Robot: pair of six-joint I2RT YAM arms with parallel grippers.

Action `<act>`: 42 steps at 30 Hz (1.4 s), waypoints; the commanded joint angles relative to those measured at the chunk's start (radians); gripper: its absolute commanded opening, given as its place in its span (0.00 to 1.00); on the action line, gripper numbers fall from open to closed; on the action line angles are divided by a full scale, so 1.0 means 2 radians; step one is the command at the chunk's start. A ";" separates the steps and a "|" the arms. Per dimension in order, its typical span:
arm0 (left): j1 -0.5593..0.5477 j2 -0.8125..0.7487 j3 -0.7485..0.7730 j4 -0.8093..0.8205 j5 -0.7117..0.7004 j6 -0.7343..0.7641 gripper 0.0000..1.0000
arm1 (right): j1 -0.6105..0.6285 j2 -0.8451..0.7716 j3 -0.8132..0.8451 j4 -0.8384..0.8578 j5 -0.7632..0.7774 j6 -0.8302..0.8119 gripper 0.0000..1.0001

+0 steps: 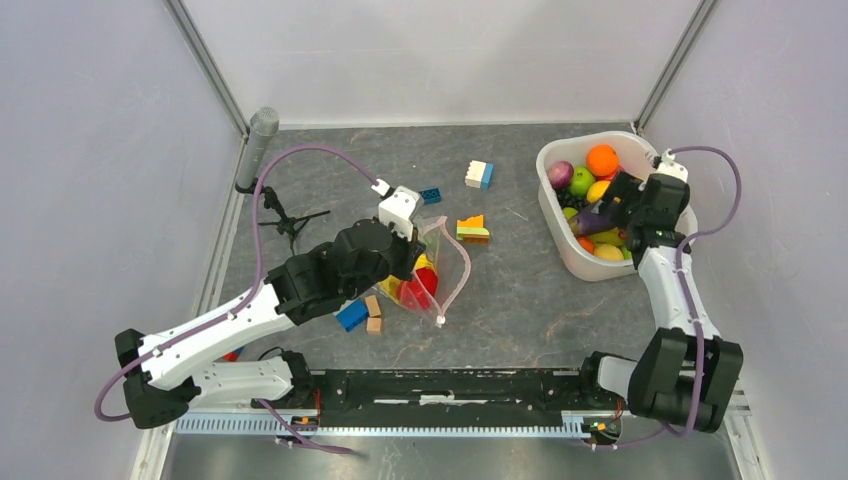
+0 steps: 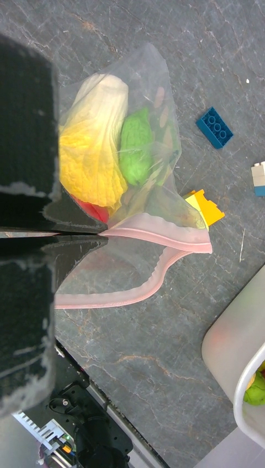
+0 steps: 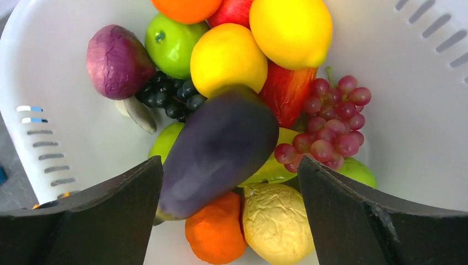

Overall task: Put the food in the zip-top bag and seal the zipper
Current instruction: Pick up the fake vegetable from the bin.

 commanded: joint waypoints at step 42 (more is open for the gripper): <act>0.006 -0.007 -0.005 0.023 0.008 -0.012 0.03 | -0.062 -0.102 -0.096 0.260 -0.163 0.133 0.45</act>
